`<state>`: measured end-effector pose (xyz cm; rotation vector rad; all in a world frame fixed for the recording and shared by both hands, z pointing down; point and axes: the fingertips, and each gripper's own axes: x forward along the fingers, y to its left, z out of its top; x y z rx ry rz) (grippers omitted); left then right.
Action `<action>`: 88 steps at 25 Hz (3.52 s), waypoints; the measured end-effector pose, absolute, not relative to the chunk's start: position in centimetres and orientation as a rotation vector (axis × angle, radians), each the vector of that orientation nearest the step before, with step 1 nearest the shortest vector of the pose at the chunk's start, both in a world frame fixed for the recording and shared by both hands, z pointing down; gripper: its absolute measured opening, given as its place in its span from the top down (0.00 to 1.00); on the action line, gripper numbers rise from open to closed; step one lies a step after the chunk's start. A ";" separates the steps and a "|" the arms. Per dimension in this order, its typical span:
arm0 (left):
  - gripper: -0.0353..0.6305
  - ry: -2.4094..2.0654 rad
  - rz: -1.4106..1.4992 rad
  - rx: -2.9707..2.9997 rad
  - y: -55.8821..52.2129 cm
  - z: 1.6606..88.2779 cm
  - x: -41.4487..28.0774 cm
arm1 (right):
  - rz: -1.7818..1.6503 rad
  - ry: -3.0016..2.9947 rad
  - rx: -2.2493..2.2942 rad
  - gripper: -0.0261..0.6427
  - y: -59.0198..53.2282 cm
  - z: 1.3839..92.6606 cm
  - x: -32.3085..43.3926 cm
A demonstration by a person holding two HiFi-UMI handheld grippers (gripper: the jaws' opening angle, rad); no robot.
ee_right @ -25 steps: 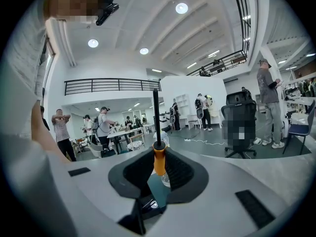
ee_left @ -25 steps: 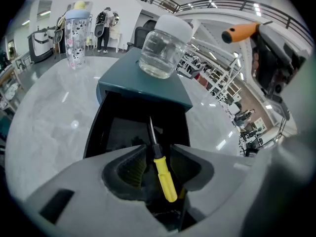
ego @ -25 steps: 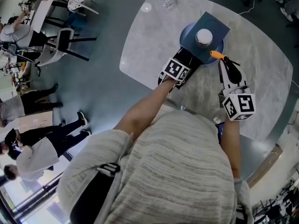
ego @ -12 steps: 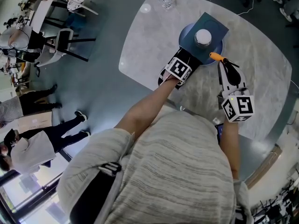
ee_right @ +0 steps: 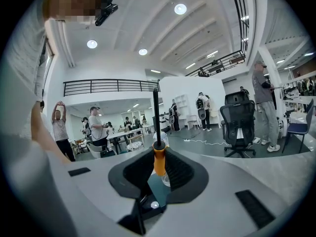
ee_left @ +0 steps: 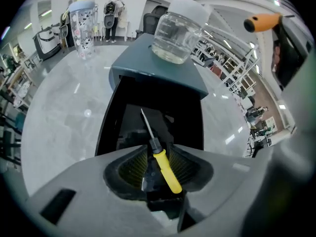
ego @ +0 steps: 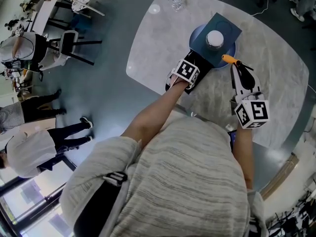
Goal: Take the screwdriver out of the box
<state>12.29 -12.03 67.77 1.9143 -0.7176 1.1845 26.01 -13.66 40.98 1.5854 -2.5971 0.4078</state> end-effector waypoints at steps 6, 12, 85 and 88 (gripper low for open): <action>0.73 -0.770 1.189 1.870 -11.8 68.2 12.1 | 0.405 -2.607 1.585 0.86 -13.7 40.8 26.0; 0.79 -0.834 1.283 1.873 -11.4 69.1 11.9 | 0.409 -2.596 1.594 0.86 -13.6 40.8 26.4; 0.82 -0.422 -0.556 2.291 -18.5 33.0 6.2 | 0.298 -2.689 1.846 0.86 -12.6 30.1 17.4; 0.82 -0.422 -0.580 2.289 -18.7 33.1 6.0 | 0.304 -2.694 1.827 0.86 -12.9 30.0 17.1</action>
